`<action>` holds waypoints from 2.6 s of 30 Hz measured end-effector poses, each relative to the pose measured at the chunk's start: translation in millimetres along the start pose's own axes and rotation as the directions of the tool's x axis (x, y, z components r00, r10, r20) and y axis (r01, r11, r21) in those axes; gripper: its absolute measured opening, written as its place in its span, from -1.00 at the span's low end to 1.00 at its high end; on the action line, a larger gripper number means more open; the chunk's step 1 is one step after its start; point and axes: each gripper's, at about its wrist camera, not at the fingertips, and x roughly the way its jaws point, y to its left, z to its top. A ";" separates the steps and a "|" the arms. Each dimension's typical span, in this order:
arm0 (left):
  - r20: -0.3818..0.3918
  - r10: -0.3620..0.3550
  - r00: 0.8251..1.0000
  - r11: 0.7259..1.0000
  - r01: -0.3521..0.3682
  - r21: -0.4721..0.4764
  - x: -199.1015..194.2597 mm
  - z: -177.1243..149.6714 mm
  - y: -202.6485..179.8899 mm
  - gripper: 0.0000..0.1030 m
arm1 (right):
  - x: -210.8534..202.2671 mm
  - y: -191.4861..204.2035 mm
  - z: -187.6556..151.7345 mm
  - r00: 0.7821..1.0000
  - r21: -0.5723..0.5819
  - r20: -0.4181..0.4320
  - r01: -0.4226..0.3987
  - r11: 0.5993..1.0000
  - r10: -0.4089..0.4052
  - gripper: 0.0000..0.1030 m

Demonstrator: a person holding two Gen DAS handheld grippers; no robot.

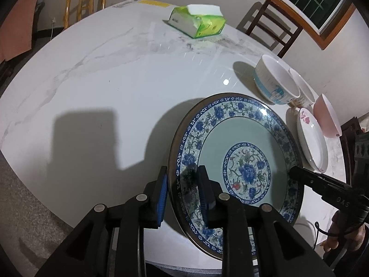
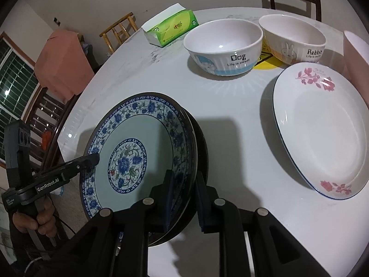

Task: Organize plates and bowls

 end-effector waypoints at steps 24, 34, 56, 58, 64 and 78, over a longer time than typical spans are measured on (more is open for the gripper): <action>0.025 0.058 0.998 0.997 -0.059 0.041 5.0 -0.9 -12.2 -0.48 | -3.8 20.0 -5.6 0.988 -0.136 0.049 0.152 0.979 -0.147 -0.29; 0.047 0.093 0.995 0.995 -0.094 0.019 -1.4 -1.0 -12.0 -0.45 | -16.9 25.9 -7.5 0.972 -0.190 0.114 0.222 0.956 -0.203 -0.29; 0.075 0.009 0.997 0.990 -0.019 0.140 -13.1 -7.2 -99.6 -0.32 | -70.4 -42.2 -25.9 0.937 -0.068 0.159 0.326 0.943 -0.312 -0.29; 0.070 -0.001 0.998 0.988 -0.009 0.154 -11.5 -8.5 -109.8 -0.31 | -74.4 -47.4 -27.7 0.935 -0.059 0.161 0.329 0.942 -0.317 -0.29; 0.059 -0.029 0.998 0.980 0.017 0.200 -6.5 -10.4 -141.7 -0.31 | -87.4 -64.5 -33.2 0.926 -0.028 0.172 0.345 0.938 -0.336 -0.29; 0.048 -0.058 0.997 0.963 0.043 0.267 11.7 -9.3 -202.3 -0.31 | -109.4 -107.3 -40.1 0.899 0.028 0.202 0.390 0.920 -0.388 -0.29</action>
